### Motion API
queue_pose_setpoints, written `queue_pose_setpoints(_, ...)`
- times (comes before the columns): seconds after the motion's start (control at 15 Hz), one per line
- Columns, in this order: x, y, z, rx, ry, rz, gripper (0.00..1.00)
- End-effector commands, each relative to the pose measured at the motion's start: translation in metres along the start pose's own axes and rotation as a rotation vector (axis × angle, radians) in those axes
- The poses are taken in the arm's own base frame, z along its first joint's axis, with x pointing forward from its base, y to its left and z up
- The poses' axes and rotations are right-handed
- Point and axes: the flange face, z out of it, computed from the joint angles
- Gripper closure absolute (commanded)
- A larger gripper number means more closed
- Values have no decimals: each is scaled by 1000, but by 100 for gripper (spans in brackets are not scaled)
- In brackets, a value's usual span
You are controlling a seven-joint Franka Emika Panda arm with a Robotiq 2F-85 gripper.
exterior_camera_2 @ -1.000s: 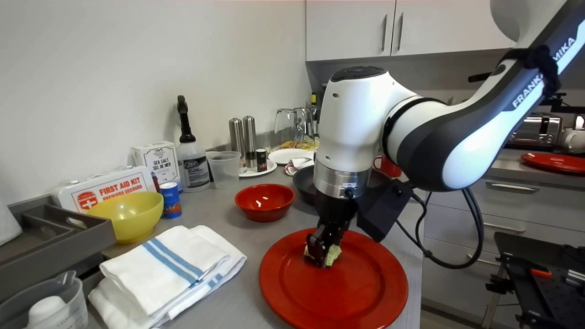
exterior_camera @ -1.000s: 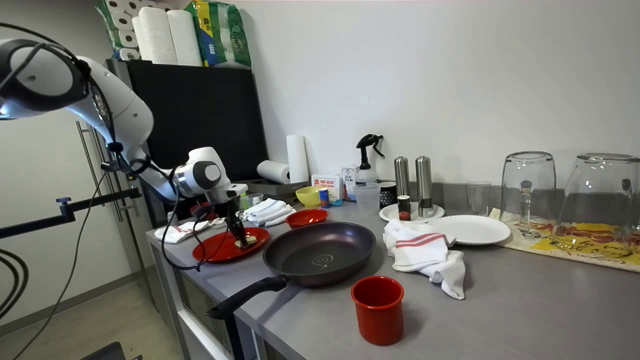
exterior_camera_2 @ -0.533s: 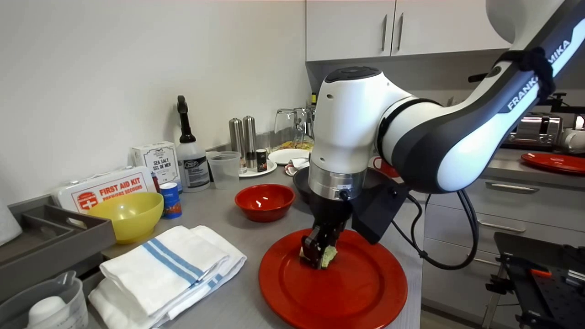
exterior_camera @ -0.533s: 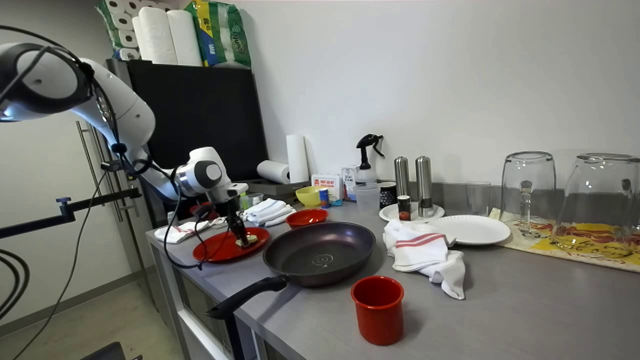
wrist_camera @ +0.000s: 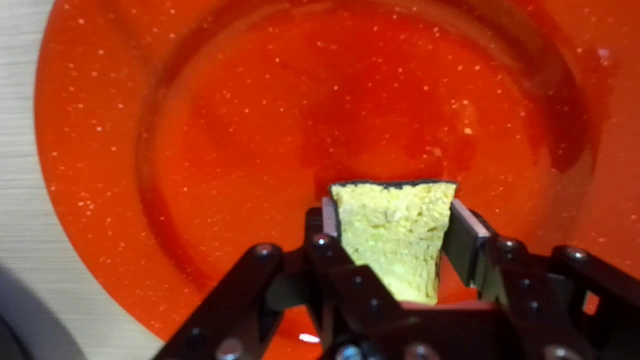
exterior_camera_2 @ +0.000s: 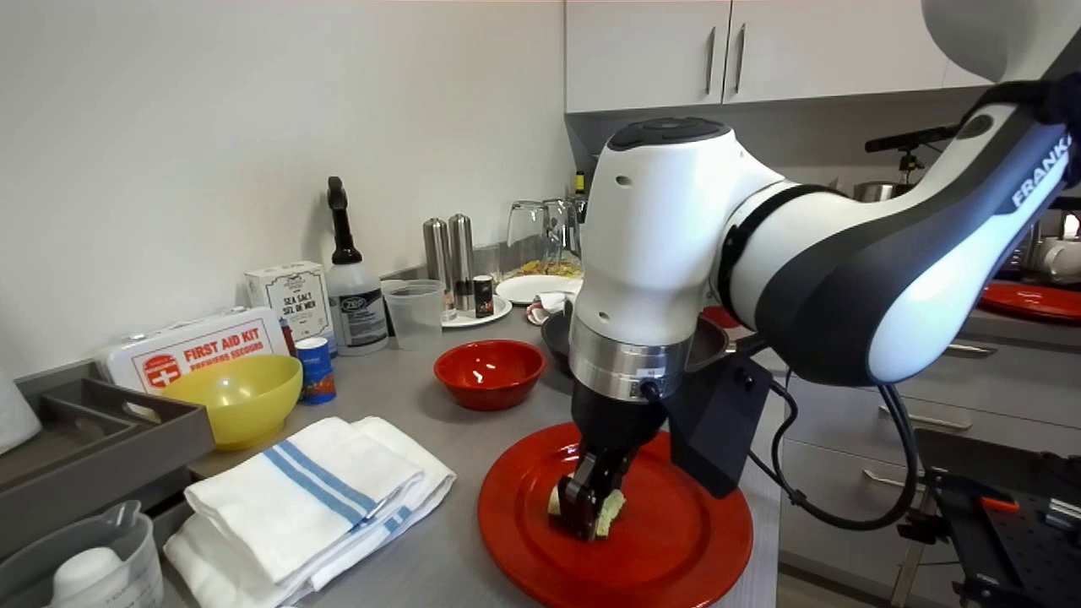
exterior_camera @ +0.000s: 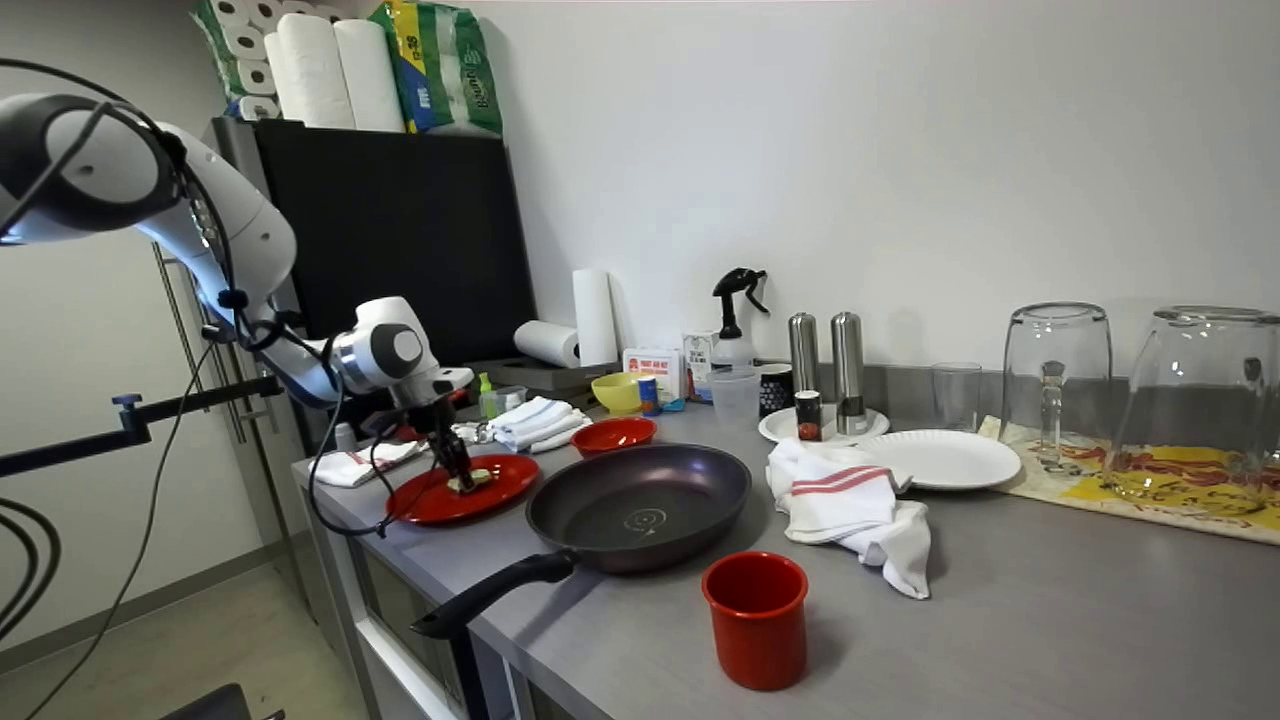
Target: Pick up the sponge and clean the red plate
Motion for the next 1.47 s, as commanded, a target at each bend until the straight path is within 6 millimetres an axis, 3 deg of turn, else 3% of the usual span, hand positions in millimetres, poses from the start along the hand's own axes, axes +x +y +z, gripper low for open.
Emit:
queue_pose_setpoints(0.0,-5,-22,3,1,-12,-22,73)
queue_pose_setpoints(0.47,-10,-36,0,10,-7,-49,73)
queue_pose_setpoints(1.4,6,9,14,-45,-14,23,73)
